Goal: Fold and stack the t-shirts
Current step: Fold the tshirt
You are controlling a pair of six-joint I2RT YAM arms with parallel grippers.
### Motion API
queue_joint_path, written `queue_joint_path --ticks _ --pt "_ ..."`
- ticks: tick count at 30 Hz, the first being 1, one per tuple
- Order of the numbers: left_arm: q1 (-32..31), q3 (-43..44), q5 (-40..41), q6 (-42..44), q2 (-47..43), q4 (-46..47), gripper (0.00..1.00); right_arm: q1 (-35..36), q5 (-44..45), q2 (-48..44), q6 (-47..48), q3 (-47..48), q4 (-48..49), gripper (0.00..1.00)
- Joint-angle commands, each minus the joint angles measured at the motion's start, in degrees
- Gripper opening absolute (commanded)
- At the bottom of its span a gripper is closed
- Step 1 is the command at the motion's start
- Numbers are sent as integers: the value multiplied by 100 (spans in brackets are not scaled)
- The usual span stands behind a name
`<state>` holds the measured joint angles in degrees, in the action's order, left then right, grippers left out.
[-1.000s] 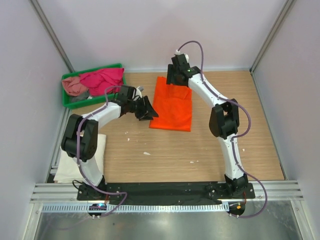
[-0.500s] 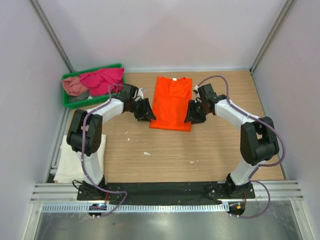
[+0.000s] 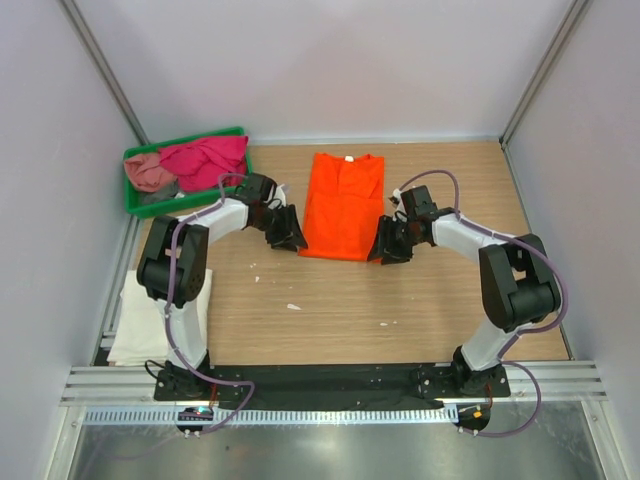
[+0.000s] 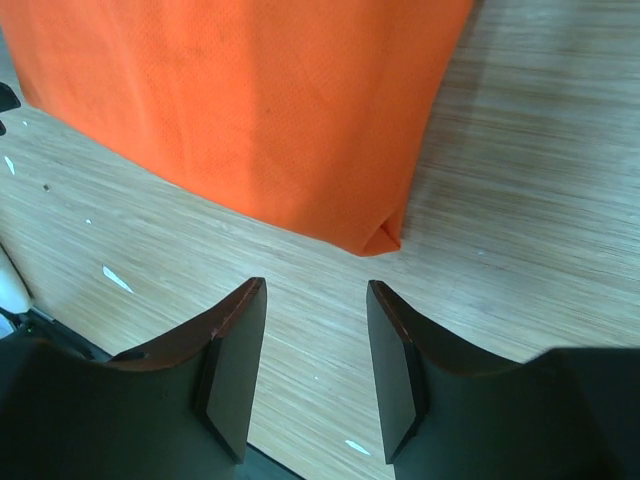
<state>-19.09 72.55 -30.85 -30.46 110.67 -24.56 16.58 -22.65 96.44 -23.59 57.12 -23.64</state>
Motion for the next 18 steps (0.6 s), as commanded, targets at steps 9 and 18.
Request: queue_joint_path --ticks 9,18 --pt "46 22 -149 93 147 144 37 -234 -81 137 285 158 333 52" --pt "37 -4 -272 -83 279 320 31 -234 -231 428 320 387 422 45"
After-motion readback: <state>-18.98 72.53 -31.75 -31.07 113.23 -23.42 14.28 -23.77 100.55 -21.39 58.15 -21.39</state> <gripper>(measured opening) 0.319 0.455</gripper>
